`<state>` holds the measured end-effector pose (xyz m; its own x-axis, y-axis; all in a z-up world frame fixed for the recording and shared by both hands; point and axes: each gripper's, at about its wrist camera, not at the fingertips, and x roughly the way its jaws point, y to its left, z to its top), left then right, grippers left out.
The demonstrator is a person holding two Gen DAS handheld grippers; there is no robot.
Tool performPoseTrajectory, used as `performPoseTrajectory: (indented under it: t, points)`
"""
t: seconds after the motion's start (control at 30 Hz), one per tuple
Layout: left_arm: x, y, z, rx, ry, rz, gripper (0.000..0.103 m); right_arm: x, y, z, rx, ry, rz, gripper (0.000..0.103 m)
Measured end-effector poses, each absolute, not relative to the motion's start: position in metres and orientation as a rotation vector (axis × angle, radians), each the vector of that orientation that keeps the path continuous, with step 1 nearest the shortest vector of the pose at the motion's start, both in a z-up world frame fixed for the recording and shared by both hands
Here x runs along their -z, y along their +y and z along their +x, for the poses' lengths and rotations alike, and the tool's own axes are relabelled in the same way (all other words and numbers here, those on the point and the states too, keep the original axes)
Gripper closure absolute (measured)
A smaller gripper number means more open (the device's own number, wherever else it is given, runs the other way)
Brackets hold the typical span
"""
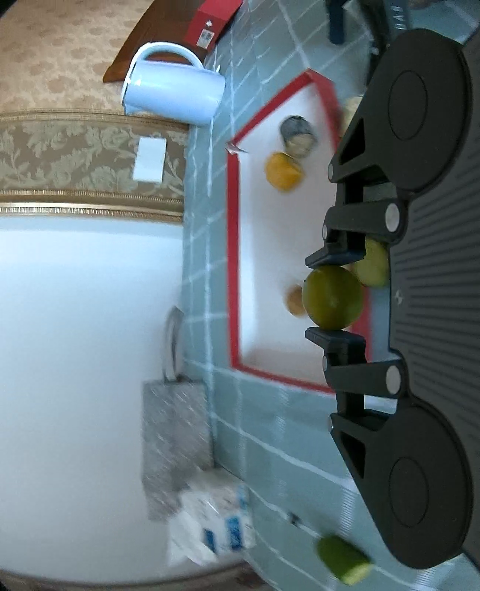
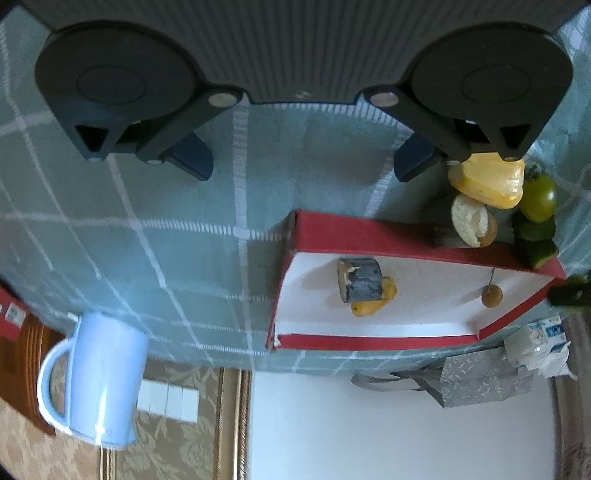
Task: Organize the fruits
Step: 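Carry the green lime over the red tray and open the left tool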
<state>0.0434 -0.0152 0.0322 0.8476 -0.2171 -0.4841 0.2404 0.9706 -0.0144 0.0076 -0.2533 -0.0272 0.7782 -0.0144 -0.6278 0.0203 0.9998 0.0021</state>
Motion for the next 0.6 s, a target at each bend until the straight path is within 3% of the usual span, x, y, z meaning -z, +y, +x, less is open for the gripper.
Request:
performPoseTrajectory:
  t: [0.6]
  points:
    - [-0.002,-0.074,0.132,0.258,0.642,0.099,0.069,0.028,-0.253,0.008,0.026,0.681,0.003,0.000]
